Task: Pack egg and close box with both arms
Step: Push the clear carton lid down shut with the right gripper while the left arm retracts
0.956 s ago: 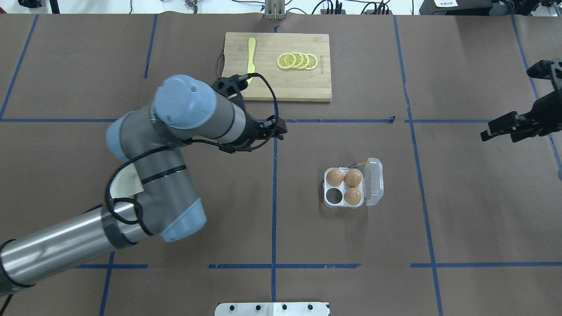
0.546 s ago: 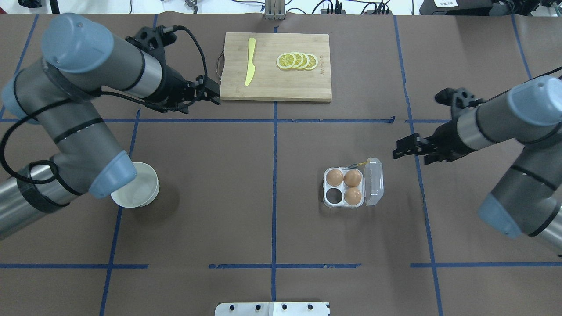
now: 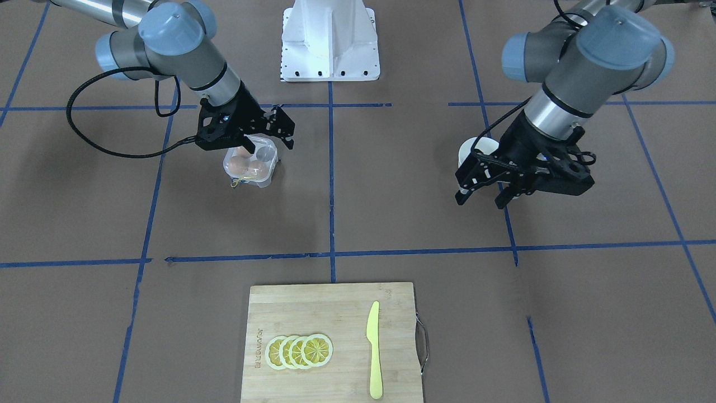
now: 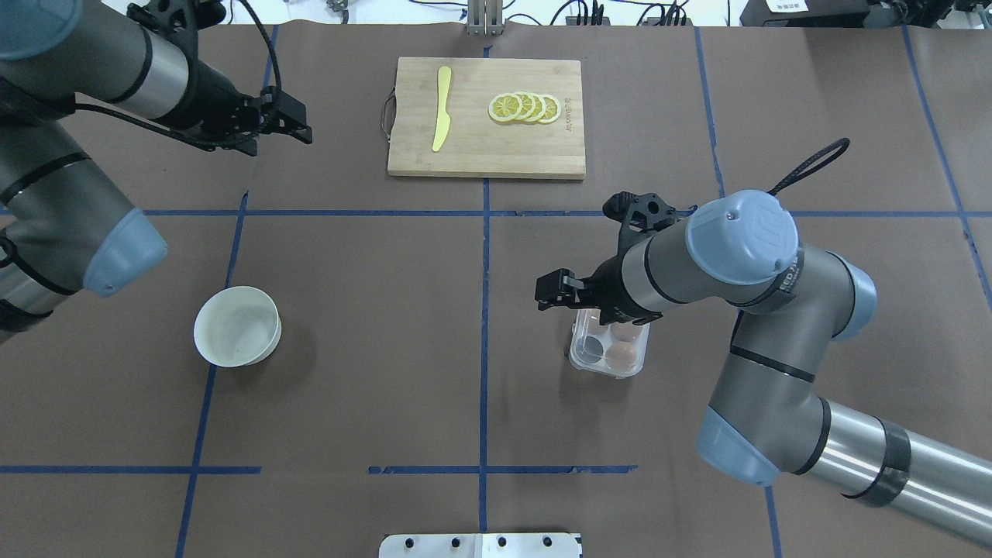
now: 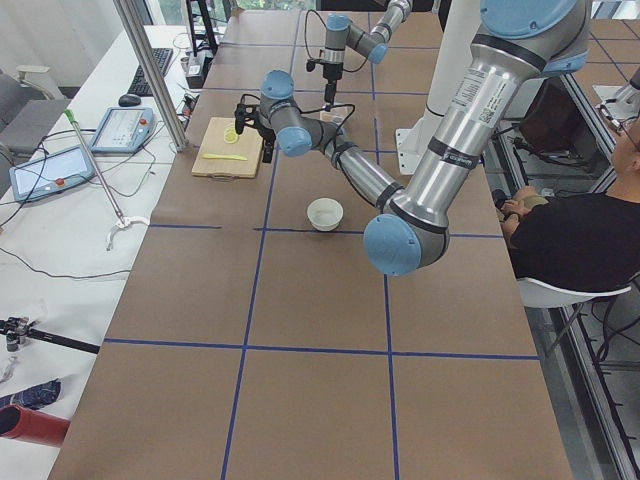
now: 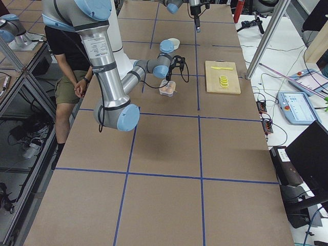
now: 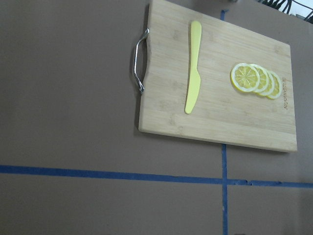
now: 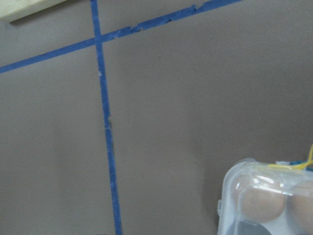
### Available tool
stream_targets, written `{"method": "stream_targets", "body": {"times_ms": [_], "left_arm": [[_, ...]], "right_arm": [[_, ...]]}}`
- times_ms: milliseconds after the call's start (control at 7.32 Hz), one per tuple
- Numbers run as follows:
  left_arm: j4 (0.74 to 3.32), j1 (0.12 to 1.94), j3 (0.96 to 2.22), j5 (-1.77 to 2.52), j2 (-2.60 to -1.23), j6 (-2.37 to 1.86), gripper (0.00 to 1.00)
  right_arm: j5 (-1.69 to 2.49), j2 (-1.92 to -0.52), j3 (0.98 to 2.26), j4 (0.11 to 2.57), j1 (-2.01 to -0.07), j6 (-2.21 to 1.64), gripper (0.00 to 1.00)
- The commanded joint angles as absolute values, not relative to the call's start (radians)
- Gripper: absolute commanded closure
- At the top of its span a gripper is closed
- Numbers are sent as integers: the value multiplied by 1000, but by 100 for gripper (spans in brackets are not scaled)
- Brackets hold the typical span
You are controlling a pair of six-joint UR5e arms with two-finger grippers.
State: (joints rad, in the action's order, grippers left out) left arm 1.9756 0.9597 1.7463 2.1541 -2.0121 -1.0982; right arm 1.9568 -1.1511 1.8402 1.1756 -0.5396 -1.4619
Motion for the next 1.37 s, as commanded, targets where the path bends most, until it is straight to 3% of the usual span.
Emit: {"method": "stream_targets", "body": {"times_ms": [0,273,820,1230], "left_arm": [[1976,1050,1781,2201,-1898,-923,13],[1977,1132,1801,2203,-1765,-692,13],[1976,1346,1734,2246,-1612,-191,12],[1965,1460,1648,2252,-1591,-28,12]], "right_arm": [[1979,-1149,1900,1221,-593,-1467,0],[2125,-1266,1959,1264,-774,-1424,0],[2437,-1552,1947,1273,-1214,-798,0],[2437,-1575,1885,1511,-1412,-298,0]]}}
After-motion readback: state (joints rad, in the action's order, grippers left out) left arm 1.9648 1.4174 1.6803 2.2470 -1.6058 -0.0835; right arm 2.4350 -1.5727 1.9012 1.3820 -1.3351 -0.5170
